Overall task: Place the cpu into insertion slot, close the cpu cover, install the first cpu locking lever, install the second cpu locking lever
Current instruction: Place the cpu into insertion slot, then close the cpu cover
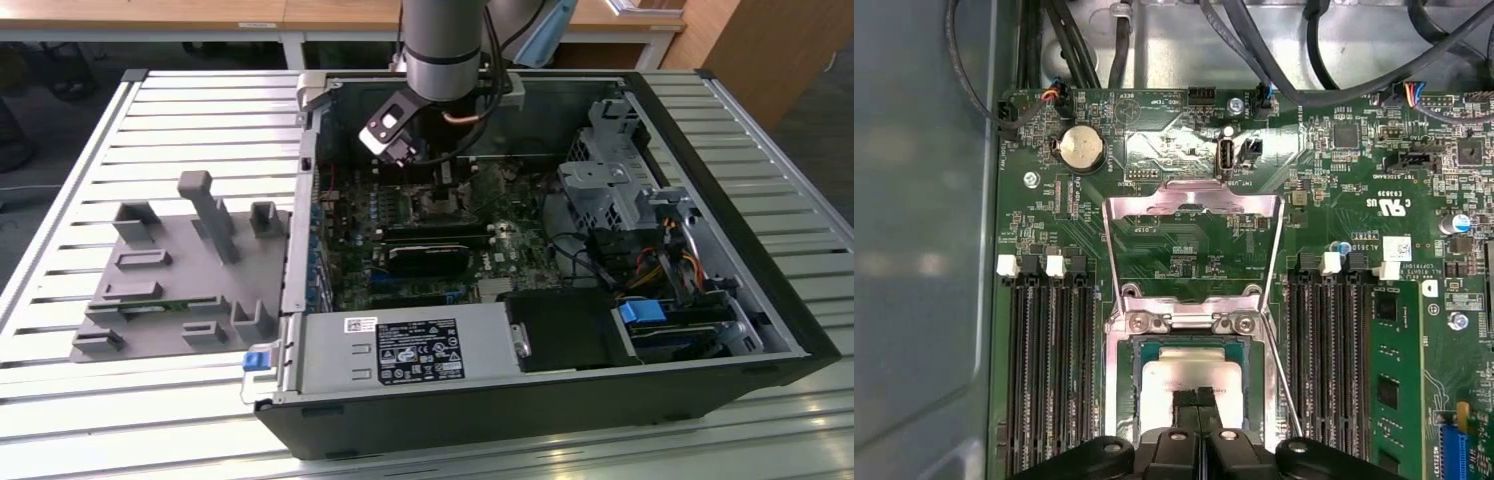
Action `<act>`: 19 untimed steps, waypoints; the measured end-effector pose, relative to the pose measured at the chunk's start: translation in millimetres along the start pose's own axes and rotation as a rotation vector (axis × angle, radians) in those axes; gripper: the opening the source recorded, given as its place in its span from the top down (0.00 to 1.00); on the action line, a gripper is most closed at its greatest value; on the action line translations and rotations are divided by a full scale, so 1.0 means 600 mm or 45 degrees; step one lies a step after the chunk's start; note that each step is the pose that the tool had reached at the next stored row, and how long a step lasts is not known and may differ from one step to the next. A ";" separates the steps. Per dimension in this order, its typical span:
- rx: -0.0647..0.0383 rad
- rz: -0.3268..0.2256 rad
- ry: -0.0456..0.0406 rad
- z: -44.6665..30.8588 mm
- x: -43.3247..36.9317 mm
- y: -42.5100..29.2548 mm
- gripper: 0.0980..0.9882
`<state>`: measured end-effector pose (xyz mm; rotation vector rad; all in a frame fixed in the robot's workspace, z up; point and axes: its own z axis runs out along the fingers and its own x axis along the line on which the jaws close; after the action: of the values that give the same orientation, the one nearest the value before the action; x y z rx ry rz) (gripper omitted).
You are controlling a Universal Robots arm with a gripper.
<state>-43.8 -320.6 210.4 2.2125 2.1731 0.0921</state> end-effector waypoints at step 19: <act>0.001 0.000 0.000 -0.019 0.000 0.001 0.99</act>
<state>-43.8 -320.6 221.7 2.2126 2.1734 0.0917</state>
